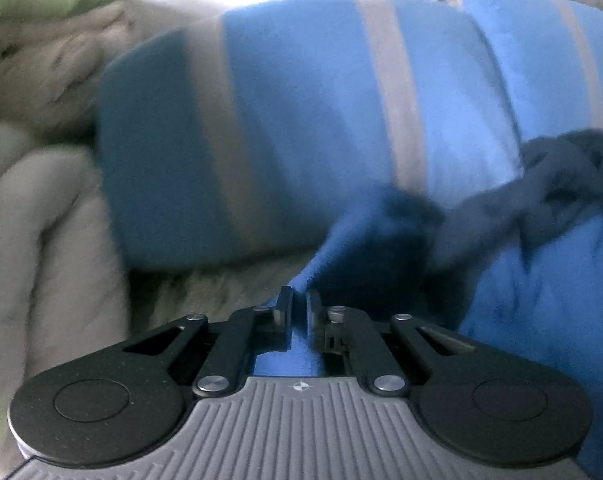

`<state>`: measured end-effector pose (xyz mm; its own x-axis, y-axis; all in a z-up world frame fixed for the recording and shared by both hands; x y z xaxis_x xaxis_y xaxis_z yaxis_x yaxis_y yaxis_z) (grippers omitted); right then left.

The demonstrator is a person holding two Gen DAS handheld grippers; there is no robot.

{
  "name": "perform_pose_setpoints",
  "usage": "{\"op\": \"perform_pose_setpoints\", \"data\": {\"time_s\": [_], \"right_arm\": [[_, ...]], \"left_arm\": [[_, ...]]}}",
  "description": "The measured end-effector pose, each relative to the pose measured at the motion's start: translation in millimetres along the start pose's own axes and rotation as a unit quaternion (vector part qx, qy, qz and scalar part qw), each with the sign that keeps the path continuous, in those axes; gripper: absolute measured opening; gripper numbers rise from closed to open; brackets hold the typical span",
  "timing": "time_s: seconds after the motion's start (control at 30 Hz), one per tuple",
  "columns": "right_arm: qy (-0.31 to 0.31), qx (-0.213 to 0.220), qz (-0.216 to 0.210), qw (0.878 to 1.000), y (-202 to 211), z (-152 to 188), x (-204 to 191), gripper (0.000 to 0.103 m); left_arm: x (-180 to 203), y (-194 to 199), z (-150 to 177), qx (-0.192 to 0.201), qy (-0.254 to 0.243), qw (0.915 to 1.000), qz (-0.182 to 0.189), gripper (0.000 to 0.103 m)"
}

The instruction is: Fold clothes

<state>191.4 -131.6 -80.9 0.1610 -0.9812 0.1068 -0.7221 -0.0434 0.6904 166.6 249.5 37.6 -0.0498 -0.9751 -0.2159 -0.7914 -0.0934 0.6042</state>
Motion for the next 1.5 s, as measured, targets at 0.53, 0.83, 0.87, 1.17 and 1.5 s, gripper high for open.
{"op": "perform_pose_setpoints", "data": {"time_s": [0.53, 0.83, 0.87, 1.17, 1.5], "right_arm": [[0.0, 0.01, 0.001, 1.0, 1, 7, 3, 0.103], [0.001, 0.016, 0.003, 1.0, 1, 9, 3, 0.103], [0.001, 0.017, 0.003, 1.0, 1, 9, 3, 0.103], [0.0, 0.017, 0.001, 1.0, 1, 8, 3, 0.103], [0.002, 0.015, 0.001, 1.0, 0, 8, 2, 0.103]], "left_arm": [[-20, 65, 146, -0.064, 0.108, 0.9902, 0.061, 0.0], [-50, 79, 109, 0.033, 0.21, 0.9721, 0.098, 0.071], [-57, 75, 100, 0.039, 0.234, 0.9651, 0.11, 0.072], [-87, -9, 49, 0.015, 0.322, 0.9356, 0.145, 0.072], [-22, -17, 9, 0.05, 0.175, 0.9727, 0.145, 0.009]]}}
Point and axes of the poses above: each gripper's, at about its wrist camera, not at the fingertips, and y roughly against the way its jaws point, x to its right, z to its underside, the point moved 9 cm from there along -y, roughly the way its jaws point, and after that the axes turned 9 degrees about z, right-handed, at the moved point
